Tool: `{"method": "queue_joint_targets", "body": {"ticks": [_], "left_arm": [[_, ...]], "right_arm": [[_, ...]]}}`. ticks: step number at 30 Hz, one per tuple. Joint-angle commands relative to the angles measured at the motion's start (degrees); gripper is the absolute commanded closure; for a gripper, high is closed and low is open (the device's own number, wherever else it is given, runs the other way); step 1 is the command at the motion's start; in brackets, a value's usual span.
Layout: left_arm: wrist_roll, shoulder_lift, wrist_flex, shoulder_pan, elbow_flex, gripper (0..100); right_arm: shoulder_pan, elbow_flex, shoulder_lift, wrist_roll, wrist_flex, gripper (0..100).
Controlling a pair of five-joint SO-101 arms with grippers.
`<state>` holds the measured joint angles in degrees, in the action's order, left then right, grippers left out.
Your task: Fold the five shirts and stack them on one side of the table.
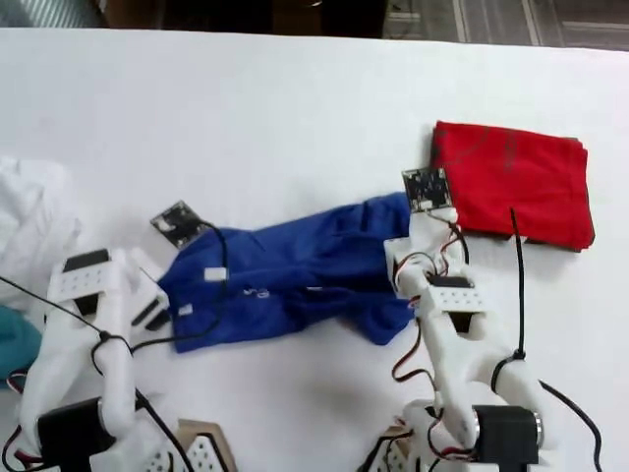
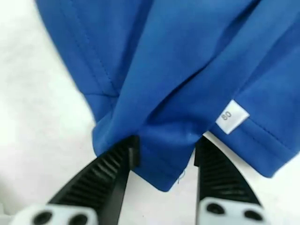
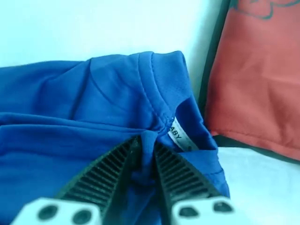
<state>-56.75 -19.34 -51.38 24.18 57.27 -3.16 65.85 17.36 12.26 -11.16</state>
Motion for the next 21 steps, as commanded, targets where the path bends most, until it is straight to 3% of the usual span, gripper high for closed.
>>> {"method": "queue_joint_targets", "body": {"ticks": [1,10,15,17,21], "left_arm": [[-3.2,-0.4,3.1,-0.5,1.5,79],[-7.5,-0.4,8.4,-0.4,2.4,79],[-7.4,-0.7,11.5,-0.8,2.4,99],[-7.4,-0.8,11.6,-0.8,2.4,95],[-7.0,-0.9,11.2,-0.8,1.1,97]], "right_arm": [[-1.7,-2.8,-0.9,-0.4,1.0,97.8],[-2.0,-2.9,-1.0,-0.3,1.0,97.8],[-2.0,-2.9,-1.0,-0.3,1.0,97.8],[-2.0,-2.9,-1.1,-0.3,1.0,97.8],[-2.0,-2.9,-1.1,-0.3,1.0,97.8]]}}
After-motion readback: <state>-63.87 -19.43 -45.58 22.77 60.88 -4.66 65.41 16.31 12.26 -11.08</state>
